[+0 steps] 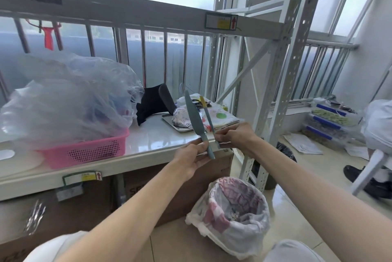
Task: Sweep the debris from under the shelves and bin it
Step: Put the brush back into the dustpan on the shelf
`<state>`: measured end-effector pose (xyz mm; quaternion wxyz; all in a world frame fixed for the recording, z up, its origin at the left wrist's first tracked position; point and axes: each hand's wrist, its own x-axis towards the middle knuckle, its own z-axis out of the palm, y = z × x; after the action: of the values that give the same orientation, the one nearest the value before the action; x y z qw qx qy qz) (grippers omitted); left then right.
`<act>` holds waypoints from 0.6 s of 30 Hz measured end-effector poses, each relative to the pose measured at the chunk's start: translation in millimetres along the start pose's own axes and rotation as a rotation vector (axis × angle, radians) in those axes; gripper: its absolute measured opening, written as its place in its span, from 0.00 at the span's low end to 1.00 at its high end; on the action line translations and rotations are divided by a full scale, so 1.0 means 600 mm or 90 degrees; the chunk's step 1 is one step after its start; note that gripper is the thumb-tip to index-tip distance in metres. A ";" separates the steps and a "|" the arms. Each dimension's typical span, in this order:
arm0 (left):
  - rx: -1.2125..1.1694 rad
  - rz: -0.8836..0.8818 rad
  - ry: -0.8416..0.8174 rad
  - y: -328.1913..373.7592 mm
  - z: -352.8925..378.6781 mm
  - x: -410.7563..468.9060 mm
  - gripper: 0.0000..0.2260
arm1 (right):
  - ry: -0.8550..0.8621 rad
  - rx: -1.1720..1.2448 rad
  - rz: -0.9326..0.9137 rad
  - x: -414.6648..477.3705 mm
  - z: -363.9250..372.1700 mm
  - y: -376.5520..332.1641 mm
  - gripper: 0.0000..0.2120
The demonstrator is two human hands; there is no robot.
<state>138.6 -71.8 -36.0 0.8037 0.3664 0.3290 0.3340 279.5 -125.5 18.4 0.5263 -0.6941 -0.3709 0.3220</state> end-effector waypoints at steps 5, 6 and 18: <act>0.020 0.007 -0.030 0.005 0.001 -0.006 0.07 | -0.048 0.039 -0.015 -0.012 0.010 -0.001 0.07; 0.026 0.010 -0.034 0.006 0.001 -0.007 0.07 | -0.053 0.044 -0.013 -0.014 0.012 -0.003 0.06; 0.009 0.010 -0.016 0.032 -0.003 -0.013 0.07 | -0.013 -0.079 -0.098 -0.011 0.042 -0.012 0.05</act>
<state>127.0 -67.5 -19.2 0.8024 0.3789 0.3184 0.3335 253.9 -117.4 20.0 0.5018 -0.6916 -0.4475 0.2640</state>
